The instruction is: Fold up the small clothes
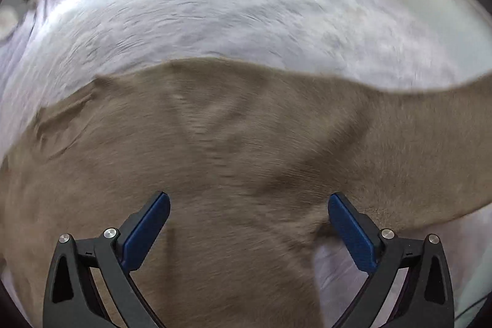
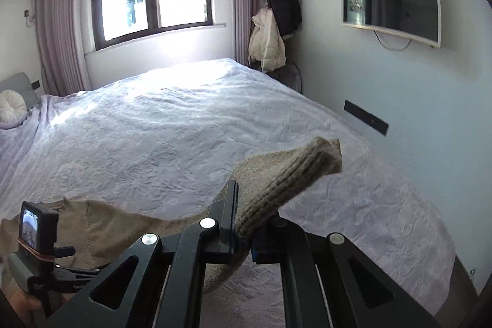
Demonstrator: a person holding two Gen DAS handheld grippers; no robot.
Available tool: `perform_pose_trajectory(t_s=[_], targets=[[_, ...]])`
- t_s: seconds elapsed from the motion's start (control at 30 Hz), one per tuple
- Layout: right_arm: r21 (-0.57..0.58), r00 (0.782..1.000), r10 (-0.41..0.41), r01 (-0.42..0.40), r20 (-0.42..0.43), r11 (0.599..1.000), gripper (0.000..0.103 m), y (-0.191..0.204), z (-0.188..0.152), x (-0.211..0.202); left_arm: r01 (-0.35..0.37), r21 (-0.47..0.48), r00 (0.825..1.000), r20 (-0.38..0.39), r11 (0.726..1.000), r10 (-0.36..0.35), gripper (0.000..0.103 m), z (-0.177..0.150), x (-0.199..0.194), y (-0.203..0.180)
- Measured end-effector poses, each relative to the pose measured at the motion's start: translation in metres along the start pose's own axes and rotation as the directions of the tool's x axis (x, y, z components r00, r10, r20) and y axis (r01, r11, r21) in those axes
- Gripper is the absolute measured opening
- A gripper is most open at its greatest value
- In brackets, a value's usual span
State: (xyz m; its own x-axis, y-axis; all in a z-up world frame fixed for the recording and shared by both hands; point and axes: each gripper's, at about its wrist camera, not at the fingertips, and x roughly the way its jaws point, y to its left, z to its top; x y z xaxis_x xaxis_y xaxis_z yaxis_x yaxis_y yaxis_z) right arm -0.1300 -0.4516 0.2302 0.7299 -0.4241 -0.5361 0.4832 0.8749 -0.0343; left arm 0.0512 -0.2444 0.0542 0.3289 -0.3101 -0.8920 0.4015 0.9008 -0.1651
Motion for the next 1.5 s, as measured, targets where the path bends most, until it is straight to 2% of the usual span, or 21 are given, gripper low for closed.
perform_pose_trajectory(t_s=[0.07, 0.27, 0.47, 0.57, 0.67, 0.77, 0.9, 0.93, 1.0, 1.1, 1.13, 1.17, 1.23, 1.33, 1.37, 1.43, 1.5], targets=[[-0.038, 0.999, 0.019, -0.018, 0.035, 0.999, 0.007, 0.024, 0.012, -0.017, 0.011, -0.092, 0.999, 0.041, 0.996, -0.008, 0.103, 0.007, -0.017, 0.038], [-0.159, 0.987, 0.130, -0.114, 0.096, 0.981, 0.007, 0.124, 0.041, -0.054, -0.083, -0.259, 0.990, 0.087, 0.962, 0.109, 0.103, 0.001, -0.054, 0.165], [-0.307, 0.962, 0.263, -0.228, 0.079, 0.924, 0.007, 0.257, 0.035, -0.067, -0.108, -0.382, 0.984, 0.089, 0.918, 0.153, 0.103, -0.025, -0.066, 0.260], [-0.382, 0.951, 0.310, -0.283, 0.009, 0.880, 0.007, 0.327, 0.014, -0.054, -0.120, -0.433, 0.981, 0.083, 0.894, 0.173, 0.103, -0.045, -0.071, 0.299], [-0.458, 0.939, 0.334, -0.334, -0.085, 0.824, 0.007, 0.395, -0.024, -0.035, -0.129, -0.456, 0.977, 0.094, 0.881, 0.191, 0.103, -0.061, -0.080, 0.327], [-0.496, 0.921, 0.342, -0.388, -0.186, 0.777, 0.007, 0.445, -0.069, -0.016, -0.134, -0.490, 0.974, 0.095, 0.861, 0.205, 0.103, -0.076, -0.087, 0.354], [-0.533, 0.894, 0.317, -0.444, -0.316, 0.720, 0.007, 0.494, -0.132, 0.007, -0.119, -0.534, 0.976, 0.093, 0.837, 0.197, 0.103, -0.097, -0.093, 0.382], [-0.539, 0.888, 0.311, -0.454, -0.339, 0.710, 0.007, 0.501, -0.145, 0.009, -0.116, -0.542, 0.977, 0.091, 0.832, 0.195, 0.103, -0.101, -0.092, 0.387], [-0.538, 0.863, 0.301, -0.492, -0.406, 0.684, 0.007, 0.513, -0.169, 0.018, -0.110, -0.553, 0.979, 0.085, 0.826, 0.187, 0.103, -0.107, -0.089, 0.391], [-0.495, 0.815, 0.294, -0.546, -0.498, 0.676, 0.018, 0.516, -0.184, 0.028, -0.096, -0.564, 0.981, 0.084, 0.820, 0.173, 0.103, -0.113, -0.084, 0.394], [-0.482, 0.806, 0.304, -0.558, -0.507, 0.676, 0.030, 0.513, -0.183, 0.028, -0.093, -0.569, 0.981, 0.087, 0.817, 0.173, 0.103, -0.113, -0.084, 0.393], [-0.466, 0.798, 0.320, -0.569, -0.511, 0.677, 0.046, 0.509, -0.180, 0.027, -0.089, -0.574, 0.981, 0.090, 0.814, 0.170, 0.103, -0.114, -0.084, 0.392], [-0.418, 0.780, 0.378, -0.599, -0.499, 0.683, 0.061, 0.491, -0.159, 0.018, -0.072, -0.581, 0.982, 0.099, 0.811, 0.158, 0.103, -0.111, -0.086, 0.388], [-0.336, 0.761, 0.470, -0.630, -0.448, 0.700, 0.063, 0.449, -0.127, 0.003, -0.053, -0.563, 0.983, 0.116, 0.825, 0.142, 0.103, -0.103, -0.091, 0.369], [-0.316, 0.767, 0.480, -0.624, -0.427, 0.715, 0.066, 0.433, -0.117, 0.003, -0.050, -0.553, 0.983, 0.120, 0.832, 0.138, 0.103, -0.101, -0.092, 0.362], [-0.290, 0.812, 0.436, -0.557, -0.387, 0.779, 0.068, 0.392, -0.101, 0.011, -0.028, -0.497, 0.985, 0.136, 0.867, 0.110, 0.103, -0.092, -0.094, 0.332], [-0.297, 0.859, 0.341, -0.463, -0.381, 0.835, 0.068, 0.362, -0.095, 0.030, -0.009, -0.428, 0.984, 0.156, 0.904, 0.083, 0.103, -0.084, -0.095, 0.299]])
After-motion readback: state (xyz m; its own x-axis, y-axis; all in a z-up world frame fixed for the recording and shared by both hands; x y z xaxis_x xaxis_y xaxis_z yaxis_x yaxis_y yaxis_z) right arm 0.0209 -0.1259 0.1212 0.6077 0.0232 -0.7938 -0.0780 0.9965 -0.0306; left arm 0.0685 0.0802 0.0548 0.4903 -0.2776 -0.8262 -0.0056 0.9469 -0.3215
